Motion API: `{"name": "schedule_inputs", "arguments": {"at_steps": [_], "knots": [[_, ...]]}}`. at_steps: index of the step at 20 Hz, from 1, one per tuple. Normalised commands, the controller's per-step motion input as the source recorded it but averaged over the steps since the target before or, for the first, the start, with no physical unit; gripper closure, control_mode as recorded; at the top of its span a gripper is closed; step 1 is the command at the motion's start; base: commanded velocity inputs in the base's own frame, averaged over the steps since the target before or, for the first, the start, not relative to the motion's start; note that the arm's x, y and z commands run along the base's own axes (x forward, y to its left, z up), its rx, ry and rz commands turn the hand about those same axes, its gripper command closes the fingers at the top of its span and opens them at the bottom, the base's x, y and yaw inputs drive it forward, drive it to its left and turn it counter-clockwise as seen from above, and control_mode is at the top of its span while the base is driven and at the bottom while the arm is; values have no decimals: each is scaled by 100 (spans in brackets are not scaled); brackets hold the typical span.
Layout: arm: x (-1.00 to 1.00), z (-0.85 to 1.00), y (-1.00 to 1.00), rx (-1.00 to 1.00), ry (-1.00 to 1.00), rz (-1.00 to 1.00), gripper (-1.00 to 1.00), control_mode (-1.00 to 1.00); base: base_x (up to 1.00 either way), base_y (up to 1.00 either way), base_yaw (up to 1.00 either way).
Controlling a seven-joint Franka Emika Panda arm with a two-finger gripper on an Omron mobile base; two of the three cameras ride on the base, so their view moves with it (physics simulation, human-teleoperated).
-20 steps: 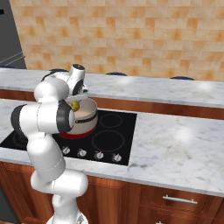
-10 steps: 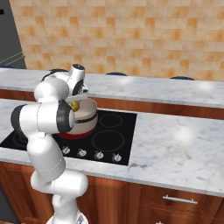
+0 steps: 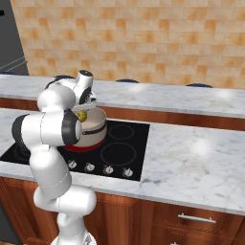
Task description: Turn on the burner for the pot on the stove. Wait thirty seconds for the pot to heat up. Then add the squash to the pot.
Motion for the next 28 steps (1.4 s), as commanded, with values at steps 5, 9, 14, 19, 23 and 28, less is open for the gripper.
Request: {"name": "schedule_inputs", "arguments": {"at_steps": [5, 9, 14, 19, 23, 28], "knots": [[0, 0, 0, 0, 0, 0, 100, -100, 0, 0, 0], [0, 0, 0, 0, 0, 0, 100, -100, 0, 0, 0], [0, 0, 0, 0, 0, 0, 100, -100, 0, 0, 0], [0, 0, 0, 0, 0, 0, 100, -100, 0, 0, 0], [0, 0, 0, 0, 0, 0, 100, -100, 0, 0, 0], [0, 0, 0, 0, 0, 0, 100, -100, 0, 0, 0]]}}
